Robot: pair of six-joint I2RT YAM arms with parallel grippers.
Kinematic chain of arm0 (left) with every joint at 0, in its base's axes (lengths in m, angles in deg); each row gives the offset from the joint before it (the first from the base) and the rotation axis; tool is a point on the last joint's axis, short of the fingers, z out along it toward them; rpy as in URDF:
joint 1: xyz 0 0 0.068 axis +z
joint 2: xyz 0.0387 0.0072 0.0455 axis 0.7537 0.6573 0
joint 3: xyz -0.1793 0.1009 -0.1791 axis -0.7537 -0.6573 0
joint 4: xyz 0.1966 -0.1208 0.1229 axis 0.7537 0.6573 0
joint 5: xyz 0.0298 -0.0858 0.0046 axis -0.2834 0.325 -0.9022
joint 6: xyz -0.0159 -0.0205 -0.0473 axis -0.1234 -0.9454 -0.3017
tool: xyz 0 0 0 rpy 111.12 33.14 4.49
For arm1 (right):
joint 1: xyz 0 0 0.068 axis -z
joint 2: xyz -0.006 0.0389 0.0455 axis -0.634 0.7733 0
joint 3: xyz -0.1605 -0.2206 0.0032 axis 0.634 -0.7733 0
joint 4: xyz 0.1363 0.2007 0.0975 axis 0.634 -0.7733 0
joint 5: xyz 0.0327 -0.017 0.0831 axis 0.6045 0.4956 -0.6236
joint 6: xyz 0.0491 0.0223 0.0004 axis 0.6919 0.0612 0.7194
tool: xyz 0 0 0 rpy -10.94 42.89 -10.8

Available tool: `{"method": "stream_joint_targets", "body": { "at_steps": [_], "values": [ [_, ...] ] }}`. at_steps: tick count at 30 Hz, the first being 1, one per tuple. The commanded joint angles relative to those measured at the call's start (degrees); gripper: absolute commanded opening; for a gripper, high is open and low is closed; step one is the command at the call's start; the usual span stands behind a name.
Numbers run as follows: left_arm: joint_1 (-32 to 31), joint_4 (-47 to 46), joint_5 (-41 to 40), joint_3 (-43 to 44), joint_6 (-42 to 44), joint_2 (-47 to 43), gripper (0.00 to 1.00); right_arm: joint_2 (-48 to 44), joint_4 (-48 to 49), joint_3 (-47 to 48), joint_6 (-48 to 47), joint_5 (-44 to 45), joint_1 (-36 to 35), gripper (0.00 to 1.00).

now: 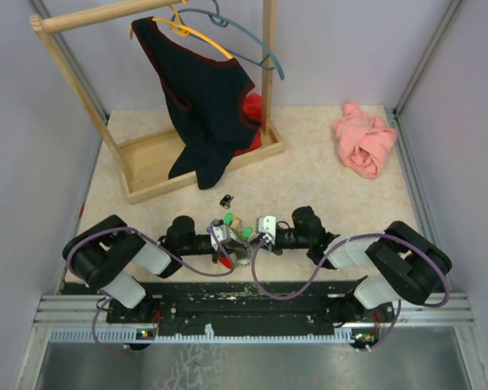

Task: Put the keys on the keyring

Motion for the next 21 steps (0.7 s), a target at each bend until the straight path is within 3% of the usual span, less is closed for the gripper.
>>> {"method": "stream_joint_targets", "body": {
  "at_steps": [1,8,21],
  "values": [
    [-0.4,-0.4,1.0,0.9,0.6,-0.2,0.01,-0.1,3.3,1.5,0.3,-0.7,-0.8,0.0],
    [-0.4,-0.4,0.1,0.9,0.3,-0.2,0.01,-3.0,0.4,0.4,0.2,3.1,-0.8,0.0],
    [-0.4,-0.4,-0.6,0.9,0.0,-0.2,0.01,-3.0,-3.0,1.5,-1.0,-0.8,-0.8,0.0]
  ]
}}
